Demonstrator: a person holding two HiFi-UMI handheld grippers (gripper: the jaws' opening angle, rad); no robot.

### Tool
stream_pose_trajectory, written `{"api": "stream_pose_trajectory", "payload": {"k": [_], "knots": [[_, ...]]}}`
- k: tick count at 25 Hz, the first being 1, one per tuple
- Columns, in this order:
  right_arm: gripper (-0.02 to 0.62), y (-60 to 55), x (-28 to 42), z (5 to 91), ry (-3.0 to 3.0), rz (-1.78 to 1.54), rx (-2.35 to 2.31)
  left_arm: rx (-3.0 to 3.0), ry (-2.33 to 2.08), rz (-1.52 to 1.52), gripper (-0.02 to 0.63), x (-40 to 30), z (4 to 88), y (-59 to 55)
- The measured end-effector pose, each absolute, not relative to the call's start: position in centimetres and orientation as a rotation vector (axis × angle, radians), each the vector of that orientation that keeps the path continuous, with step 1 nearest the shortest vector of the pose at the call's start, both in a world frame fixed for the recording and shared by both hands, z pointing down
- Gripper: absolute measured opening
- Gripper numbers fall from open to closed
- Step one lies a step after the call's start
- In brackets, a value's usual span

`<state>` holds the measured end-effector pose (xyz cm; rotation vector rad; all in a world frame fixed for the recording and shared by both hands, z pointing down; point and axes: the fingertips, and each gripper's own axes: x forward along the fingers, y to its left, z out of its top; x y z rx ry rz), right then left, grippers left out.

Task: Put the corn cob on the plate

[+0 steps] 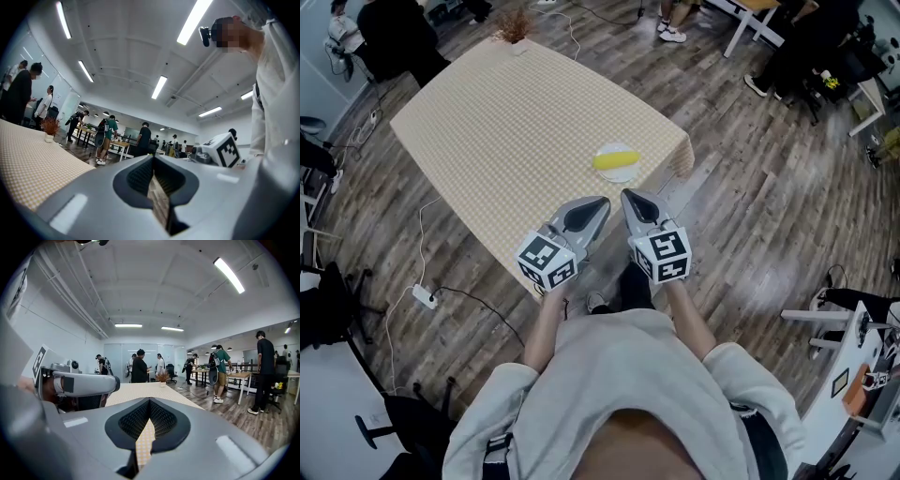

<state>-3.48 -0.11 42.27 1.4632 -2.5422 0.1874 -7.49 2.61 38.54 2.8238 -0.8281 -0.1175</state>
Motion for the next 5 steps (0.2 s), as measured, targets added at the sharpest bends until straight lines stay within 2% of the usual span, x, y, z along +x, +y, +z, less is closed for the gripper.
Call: {"api": "stream_pose_trajectory", "payload": {"k": [5], "knots": [[-0.003, 0.04, -3.45, 42.26, -2.536, 0.189, 1.475, 2.827, -0.825, -0.120, 0.008, -7.69, 38.53, 2.72]]}}
